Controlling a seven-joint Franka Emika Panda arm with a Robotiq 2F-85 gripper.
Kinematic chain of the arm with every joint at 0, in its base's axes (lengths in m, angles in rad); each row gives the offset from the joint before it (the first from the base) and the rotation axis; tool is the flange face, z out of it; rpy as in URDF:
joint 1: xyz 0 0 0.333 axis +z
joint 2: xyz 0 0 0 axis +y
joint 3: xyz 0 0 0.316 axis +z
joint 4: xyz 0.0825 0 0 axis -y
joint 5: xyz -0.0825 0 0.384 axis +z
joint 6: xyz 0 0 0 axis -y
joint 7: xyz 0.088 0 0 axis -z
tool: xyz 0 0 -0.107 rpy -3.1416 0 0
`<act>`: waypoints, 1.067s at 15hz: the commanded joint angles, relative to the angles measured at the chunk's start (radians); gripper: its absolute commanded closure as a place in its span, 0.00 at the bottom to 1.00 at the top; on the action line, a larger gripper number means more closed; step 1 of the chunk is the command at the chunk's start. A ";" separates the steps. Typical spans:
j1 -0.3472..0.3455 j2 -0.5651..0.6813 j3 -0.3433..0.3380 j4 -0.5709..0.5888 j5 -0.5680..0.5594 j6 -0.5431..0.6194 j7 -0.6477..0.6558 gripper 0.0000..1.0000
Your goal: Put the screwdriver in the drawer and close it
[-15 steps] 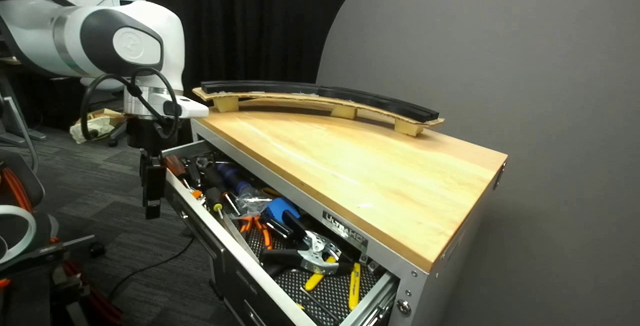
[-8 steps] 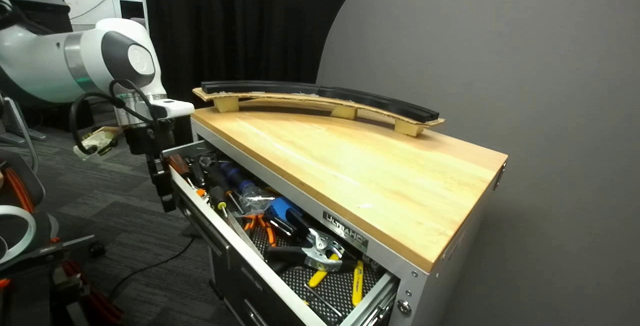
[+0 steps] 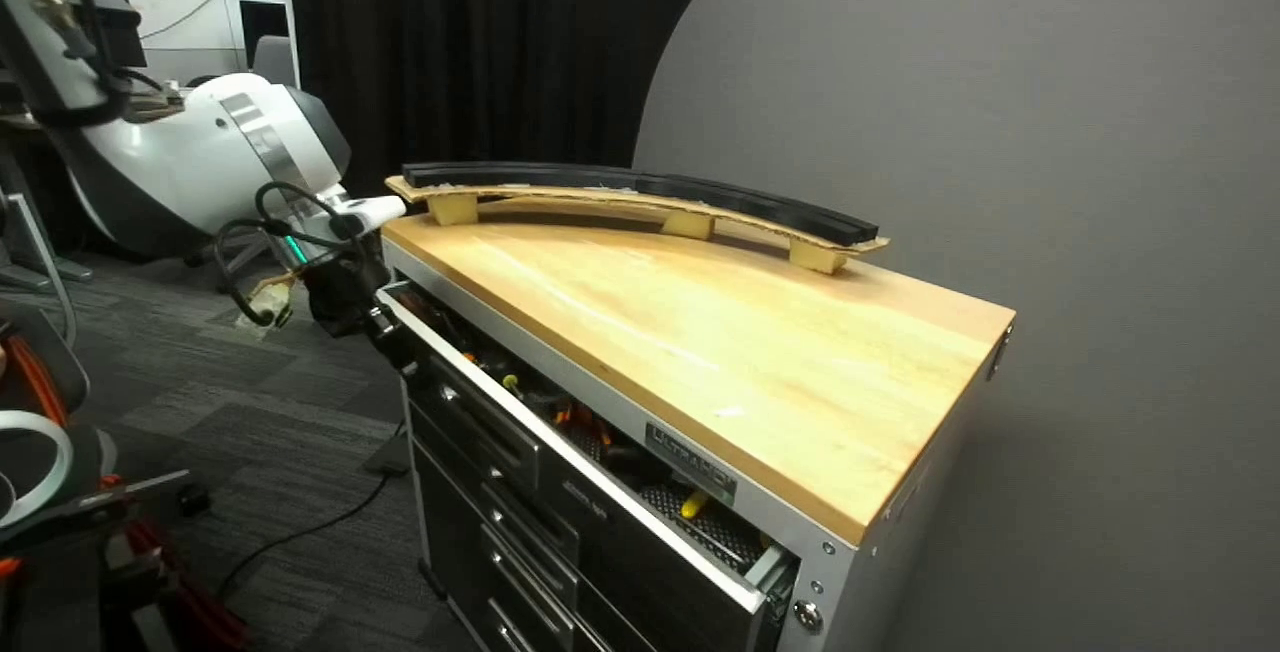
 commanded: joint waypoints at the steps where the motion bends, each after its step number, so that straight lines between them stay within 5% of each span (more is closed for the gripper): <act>1: -0.009 0.120 0.025 0.151 -0.162 -0.032 0.107 0.98; 9: -0.065 0.159 0.095 0.200 -0.309 -0.107 0.189 0.91; 10: -0.088 0.138 0.109 0.177 -0.268 -0.102 0.143 0.71; 14: -0.226 0.001 0.189 0.007 -0.014 0.022 -0.149 0.42; 16: -0.356 -0.061 0.300 -0.078 0.102 0.045 -0.303 0.26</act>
